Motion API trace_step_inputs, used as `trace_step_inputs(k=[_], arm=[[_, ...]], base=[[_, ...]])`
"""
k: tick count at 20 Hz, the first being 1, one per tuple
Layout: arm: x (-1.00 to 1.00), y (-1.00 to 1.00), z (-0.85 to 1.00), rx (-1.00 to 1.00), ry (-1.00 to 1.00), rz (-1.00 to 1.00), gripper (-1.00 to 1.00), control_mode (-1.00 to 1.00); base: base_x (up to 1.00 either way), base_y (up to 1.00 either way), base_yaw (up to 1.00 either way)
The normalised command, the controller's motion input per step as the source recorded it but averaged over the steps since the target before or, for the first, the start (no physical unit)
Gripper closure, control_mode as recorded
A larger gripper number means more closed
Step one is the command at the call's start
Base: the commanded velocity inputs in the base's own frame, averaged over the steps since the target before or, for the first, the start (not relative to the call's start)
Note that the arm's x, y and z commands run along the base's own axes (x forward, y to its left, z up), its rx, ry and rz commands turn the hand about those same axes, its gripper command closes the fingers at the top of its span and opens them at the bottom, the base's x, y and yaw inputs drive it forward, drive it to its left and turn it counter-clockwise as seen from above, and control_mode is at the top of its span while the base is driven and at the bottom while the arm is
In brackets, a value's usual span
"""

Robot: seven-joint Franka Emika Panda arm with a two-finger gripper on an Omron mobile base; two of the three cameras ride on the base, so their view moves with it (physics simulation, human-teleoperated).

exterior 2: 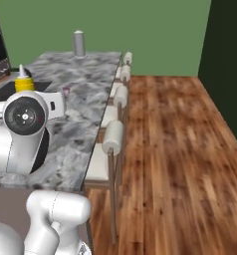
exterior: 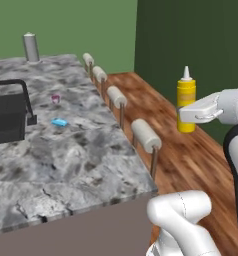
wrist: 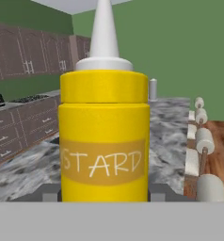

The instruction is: Move the mustard and oil and vinegar bottle from the cabinet to the dining counter.

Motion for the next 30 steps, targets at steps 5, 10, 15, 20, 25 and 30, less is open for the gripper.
trace_step_inputs(k=[5,10,15,20,25,30], arm=[[0.00,0.00,0.00,0.00,0.00,0.00,1.00,1.00],[0.00,0.00,0.00,0.00,0.00,0.00,1.00,1.00],[0.00,0.00,0.00,0.00,0.00,0.00,1.00,1.00],[0.00,0.00,0.00,0.00,0.00,0.00,1.00,1.00],[0.00,0.00,0.00,0.00,0.00,0.00,1.00,1.00],[0.26,-0.17,-0.07,0.04,0.12,0.15,1.00,-1.00]], base=[[0.38,-0.25,0.21],[0.03,-0.08,0.07],[0.00,0.00,0.00],[0.00,0.00,0.00],[0.01,-0.01,0.00],[0.03,-0.02,0.01]])
